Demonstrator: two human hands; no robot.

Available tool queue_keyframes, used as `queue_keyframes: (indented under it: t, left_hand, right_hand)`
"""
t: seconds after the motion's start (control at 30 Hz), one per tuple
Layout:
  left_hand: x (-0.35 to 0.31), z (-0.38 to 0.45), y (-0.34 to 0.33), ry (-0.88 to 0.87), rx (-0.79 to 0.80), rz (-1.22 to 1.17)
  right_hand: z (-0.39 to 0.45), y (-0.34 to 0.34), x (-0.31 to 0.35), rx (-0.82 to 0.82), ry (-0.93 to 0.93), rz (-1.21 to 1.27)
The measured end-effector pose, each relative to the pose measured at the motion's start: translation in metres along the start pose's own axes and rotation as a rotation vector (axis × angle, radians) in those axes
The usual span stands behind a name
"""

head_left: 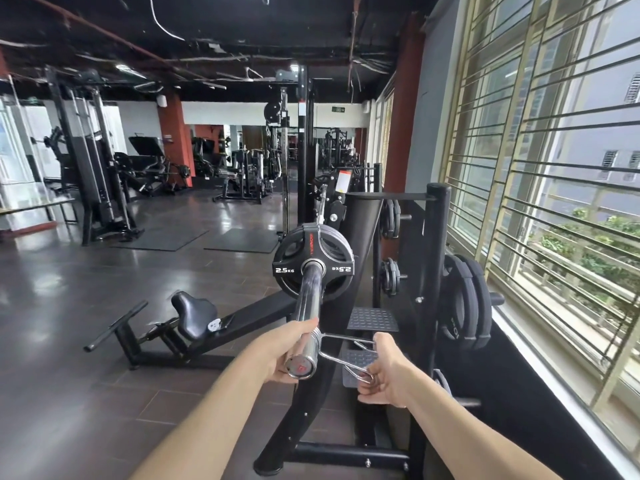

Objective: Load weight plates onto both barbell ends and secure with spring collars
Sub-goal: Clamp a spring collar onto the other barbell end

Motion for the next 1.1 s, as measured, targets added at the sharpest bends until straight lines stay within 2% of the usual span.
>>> queue_keyframes:
  t: [0.3,0.6,0.73,0.87,1.0,1.1]
  left_hand:
    - [-0.04,0.061,0.0,-0.036,-0.011,-0.089]
    - [-0.098,0.166,0.005,-0.077,-0.146,-0.139]
    - [-0.117,0.198,0.008,-0.07,-0.169,-0.133]
    - [-0.127,0.209,0.004,-0.021,-0.107,-0.125]
    - [-0.123,0.207,0.001,-0.061,-0.102,-0.098]
    - [-0.122,0.199,-0.002,-0.103,-0.11,-0.129]
  right_hand:
    - [0.057,0.011,0.054,0.012,0.01,0.112]
    - [0.143,0.026,0.131,0.05,0.007,0.092]
    - [0.173,0.034,0.16,0.019,0.04,0.007]
    - [0.19,0.036,0.166,0.053,0.038,0.006]
    - [0.197,0.039,0.161,0.057,0.022,-0.011]
    - [0.198,0.039,0.16,0.123,0.029,-0.021]
Point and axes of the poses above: each hand's wrist, its own z-axis towards the middle knuckle, its own y-axis out of the back of the hand, x = y × z, the point moved 7 cm from there along z, towards the middle knuckle, and after that the axes turned 15 degrees about -z, right-handed, at the moved point
